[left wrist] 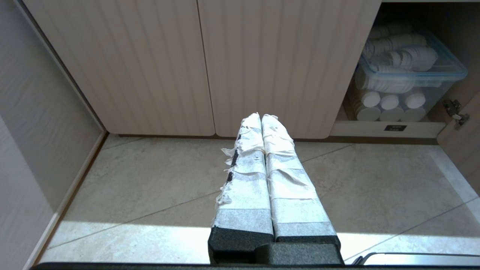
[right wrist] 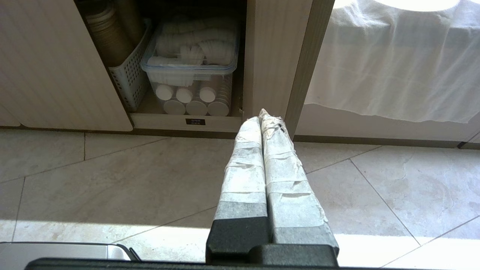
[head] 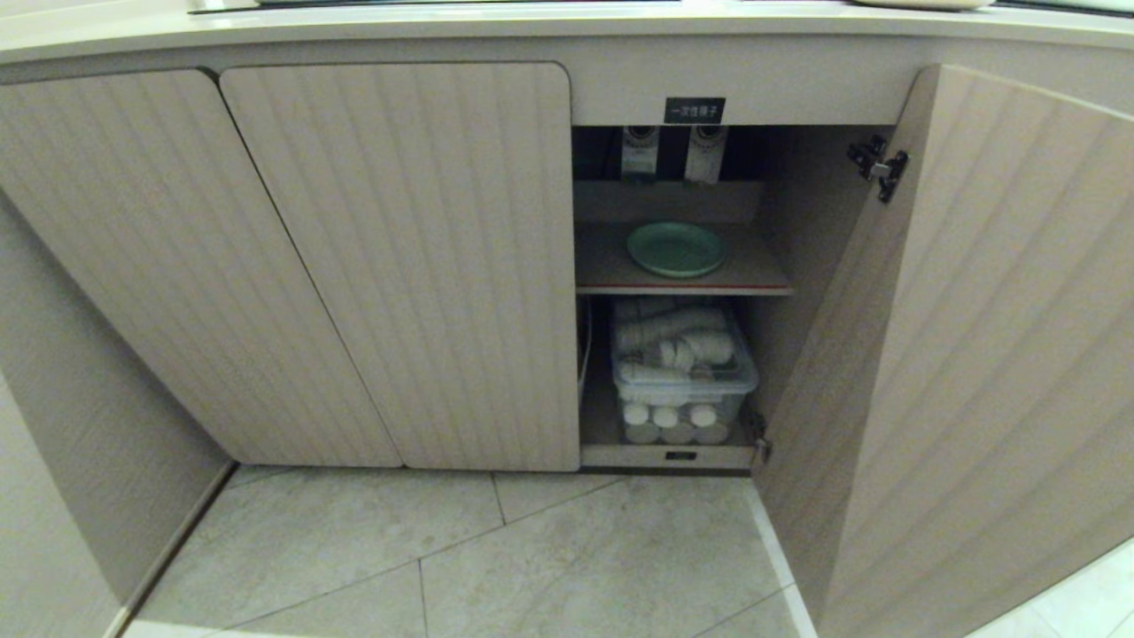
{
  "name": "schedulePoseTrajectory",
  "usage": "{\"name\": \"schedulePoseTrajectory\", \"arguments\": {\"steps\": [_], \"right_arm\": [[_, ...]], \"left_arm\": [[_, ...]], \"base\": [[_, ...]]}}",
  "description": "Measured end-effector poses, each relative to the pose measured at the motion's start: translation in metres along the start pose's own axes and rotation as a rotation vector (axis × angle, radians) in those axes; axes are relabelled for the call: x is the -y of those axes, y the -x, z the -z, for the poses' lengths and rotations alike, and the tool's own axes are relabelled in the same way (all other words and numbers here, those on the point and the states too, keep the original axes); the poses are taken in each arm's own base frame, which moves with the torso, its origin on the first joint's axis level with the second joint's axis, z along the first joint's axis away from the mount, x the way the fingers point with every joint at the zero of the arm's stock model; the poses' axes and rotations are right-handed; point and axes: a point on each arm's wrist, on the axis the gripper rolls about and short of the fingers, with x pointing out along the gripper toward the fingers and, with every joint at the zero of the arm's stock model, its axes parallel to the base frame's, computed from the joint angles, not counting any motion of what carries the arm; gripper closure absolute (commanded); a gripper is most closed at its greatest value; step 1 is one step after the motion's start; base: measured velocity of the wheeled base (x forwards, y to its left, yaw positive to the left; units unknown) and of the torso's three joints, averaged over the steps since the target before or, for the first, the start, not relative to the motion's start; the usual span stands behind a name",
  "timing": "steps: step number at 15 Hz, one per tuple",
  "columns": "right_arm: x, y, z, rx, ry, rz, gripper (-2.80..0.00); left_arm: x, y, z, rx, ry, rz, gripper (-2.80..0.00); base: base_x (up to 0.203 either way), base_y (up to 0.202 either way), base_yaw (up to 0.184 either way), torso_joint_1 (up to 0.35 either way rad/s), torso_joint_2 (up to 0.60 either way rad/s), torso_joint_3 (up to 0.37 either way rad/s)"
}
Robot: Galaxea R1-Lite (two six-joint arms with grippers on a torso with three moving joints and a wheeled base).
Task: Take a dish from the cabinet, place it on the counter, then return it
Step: Take the plate from the cabinet
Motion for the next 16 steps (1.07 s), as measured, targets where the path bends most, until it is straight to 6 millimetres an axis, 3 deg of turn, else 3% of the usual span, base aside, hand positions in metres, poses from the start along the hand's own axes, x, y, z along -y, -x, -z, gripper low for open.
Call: {"name": "schedulePoseTrajectory", "arguments": {"steps": [16], "right_arm": [[0.0000, 0.0000, 0.0000, 0.000, 0.000, 0.000, 0.00]], "left_arm": [[0.0000, 0.0000, 0.0000, 0.000, -0.001, 0.000, 0.00]], "base": [[0.000, 0.000, 0.000, 0.000, 0.00, 0.000]]}}
